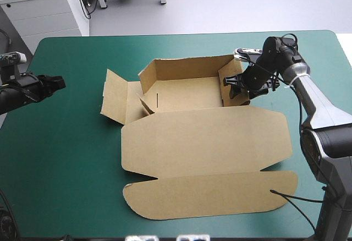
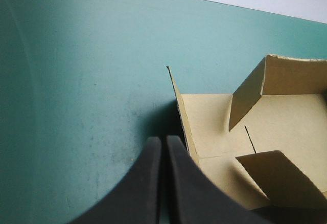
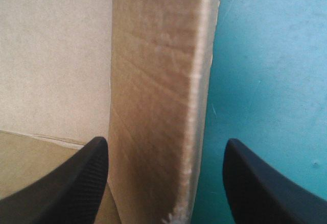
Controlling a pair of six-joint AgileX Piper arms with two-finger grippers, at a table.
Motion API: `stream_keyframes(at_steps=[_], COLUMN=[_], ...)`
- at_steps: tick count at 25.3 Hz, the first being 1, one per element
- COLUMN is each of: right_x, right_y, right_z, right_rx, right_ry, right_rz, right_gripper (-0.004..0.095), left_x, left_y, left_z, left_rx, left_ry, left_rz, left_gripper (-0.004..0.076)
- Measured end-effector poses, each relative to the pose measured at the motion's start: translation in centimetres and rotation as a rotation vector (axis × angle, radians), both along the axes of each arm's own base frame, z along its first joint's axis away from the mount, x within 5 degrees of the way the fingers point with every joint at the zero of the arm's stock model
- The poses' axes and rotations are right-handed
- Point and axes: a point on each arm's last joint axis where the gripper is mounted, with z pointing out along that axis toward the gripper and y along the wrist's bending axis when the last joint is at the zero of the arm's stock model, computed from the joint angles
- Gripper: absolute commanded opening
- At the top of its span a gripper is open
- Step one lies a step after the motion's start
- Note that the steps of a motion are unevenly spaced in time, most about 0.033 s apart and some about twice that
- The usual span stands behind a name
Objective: Fold the box
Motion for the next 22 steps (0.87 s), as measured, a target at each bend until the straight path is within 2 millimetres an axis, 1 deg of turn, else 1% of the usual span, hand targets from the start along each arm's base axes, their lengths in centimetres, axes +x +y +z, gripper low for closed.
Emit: stream_keyframes(at_steps=[1,3,5,6,7,8,17,19,20,21,22], right_x=[0.0,0.0,0.0,0.0,0.0,0.0,0.0,-0.3,-0.8,-1.6,-2.1], right_y=[0.0,0.0,0.0,0.0,0.0,0.0,0.0,-0.1,-0.3,-0.8,-1.2], right_z=[0.0,0.0,0.0,0.0,0.0,0.0,0.0,0.8,2.0,4.0,5.0], right_rx=[0.000,0.000,-0.002,-0.005,-0.010,-0.015,-0.030,-0.036,-0.040,-0.042,-0.041], right_ry=[-0.001,-0.002,-0.004,-0.008,-0.014,-0.018,-0.036,-0.061,-0.095,-0.145,-0.172], right_rz=[0.000,0.002,0.011,0.025,0.042,0.054,0.110,0.138,0.151,0.153,0.151], right_gripper=[0.0490,0.0326,0.0109,0.0021,-0.0016,-0.0004,-0.0019,-0.0019,-0.0019,-0.0019,-0.0019], left_x=[0.0,0.0,0.0,0.0,0.0,0.0,-0.2,0.1,0.4,1.0,1.4], left_y=[0.0,0.0,0.0,0.0,0.0,0.0,-0.2,-0.1,0.0,0.3,0.5], left_z=[0.0,0.0,0.0,0.0,0.0,0.0,-0.1,-0.4,-1.0,-1.8,-2.3], left_rx=[0.000,-0.001,-0.002,-0.002,-0.002,-0.003,-0.005,-0.012,-0.023,-0.045,-0.056], left_ry=[0.000,0.002,0.001,0.001,0.002,0.002,0.017,0.030,0.049,0.072,0.086], left_rz=[0.000,-0.002,-0.002,-0.002,-0.003,-0.004,-0.025,-0.027,-0.031,-0.028,-0.027], left_gripper=[0.0008,0.0008,0.0008,0.0008,0.0008,0.0008,0.0008,0.0008,0.0008,0.0008,0.0008])
